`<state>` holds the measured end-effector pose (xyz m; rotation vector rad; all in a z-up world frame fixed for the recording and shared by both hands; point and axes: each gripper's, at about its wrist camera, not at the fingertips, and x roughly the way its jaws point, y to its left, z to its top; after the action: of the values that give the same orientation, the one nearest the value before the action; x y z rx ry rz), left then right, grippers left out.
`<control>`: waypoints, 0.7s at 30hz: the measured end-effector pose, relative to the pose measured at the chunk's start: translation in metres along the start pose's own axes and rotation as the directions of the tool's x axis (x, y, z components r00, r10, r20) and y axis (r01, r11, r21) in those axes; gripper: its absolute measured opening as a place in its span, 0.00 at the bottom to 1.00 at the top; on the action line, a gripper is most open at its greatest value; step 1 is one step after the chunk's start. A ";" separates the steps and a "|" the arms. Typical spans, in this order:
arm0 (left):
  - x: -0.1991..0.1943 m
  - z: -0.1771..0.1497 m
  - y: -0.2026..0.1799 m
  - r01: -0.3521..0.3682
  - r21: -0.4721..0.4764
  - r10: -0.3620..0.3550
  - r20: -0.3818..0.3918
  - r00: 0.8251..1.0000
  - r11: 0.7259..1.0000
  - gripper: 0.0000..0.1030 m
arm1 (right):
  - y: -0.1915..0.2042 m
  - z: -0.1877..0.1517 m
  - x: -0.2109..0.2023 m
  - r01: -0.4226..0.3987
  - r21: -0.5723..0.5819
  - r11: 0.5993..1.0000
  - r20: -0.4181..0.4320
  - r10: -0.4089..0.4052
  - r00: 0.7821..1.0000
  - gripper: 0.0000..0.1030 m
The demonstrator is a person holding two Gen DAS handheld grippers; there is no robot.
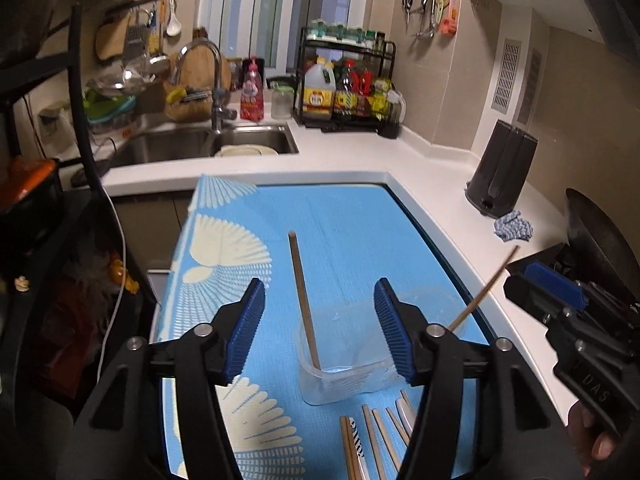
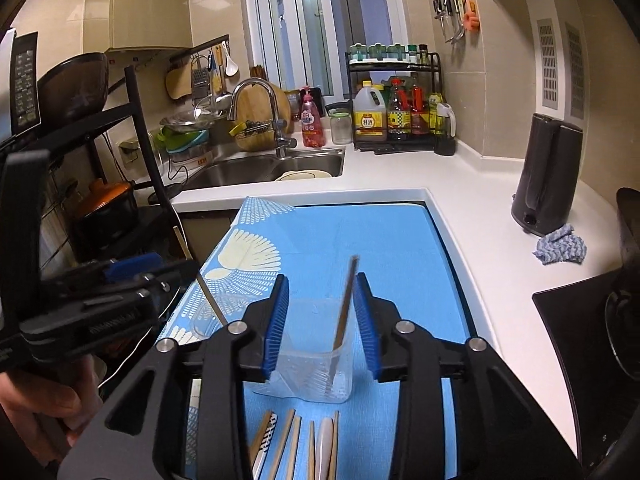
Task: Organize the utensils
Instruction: 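Open both tools to drop the chopsticks into the clear cup, then close the left tool on another chopstick while the right tool grasps one too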
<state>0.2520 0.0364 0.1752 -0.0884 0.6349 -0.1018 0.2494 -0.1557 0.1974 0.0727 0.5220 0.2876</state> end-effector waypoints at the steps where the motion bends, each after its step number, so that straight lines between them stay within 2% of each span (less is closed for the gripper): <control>1: -0.007 0.001 -0.002 -0.003 0.002 0.003 0.012 1.000 1.000 0.59 | 0.000 -0.001 -0.006 0.005 -0.002 1.000 0.008 -0.005 1.000 0.41; 7: -0.052 -0.008 -0.017 -0.048 0.038 0.045 0.086 0.995 0.998 0.66 | -0.005 -0.007 -0.046 0.032 -0.012 0.999 0.066 -0.031 0.997 0.43; 10: -0.069 -0.021 -0.018 -0.030 0.027 0.028 0.086 0.996 0.999 0.66 | -0.008 -0.015 -0.069 0.034 -0.005 0.999 0.089 -0.033 0.995 0.44; 15: -0.091 -0.058 -0.015 -0.025 -0.022 0.026 0.075 0.997 0.999 0.66 | -0.013 -0.040 -0.102 0.031 0.016 0.999 0.115 -0.033 0.993 0.44; 18: -0.099 -0.085 -0.017 -0.049 -0.021 0.051 0.081 0.995 0.999 0.66 | -0.015 -0.060 -0.119 0.026 0.032 0.999 0.130 -0.030 0.991 0.44; 21: -0.101 -0.113 -0.018 -0.026 -0.035 0.028 0.075 0.997 0.999 0.66 | -0.018 -0.084 -0.128 0.021 0.052 0.998 0.130 -0.028 0.991 0.44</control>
<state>0.1026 0.0254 0.1462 -0.1158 0.5624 -0.0611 0.1056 -0.2103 0.1839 0.1337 0.3999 0.2439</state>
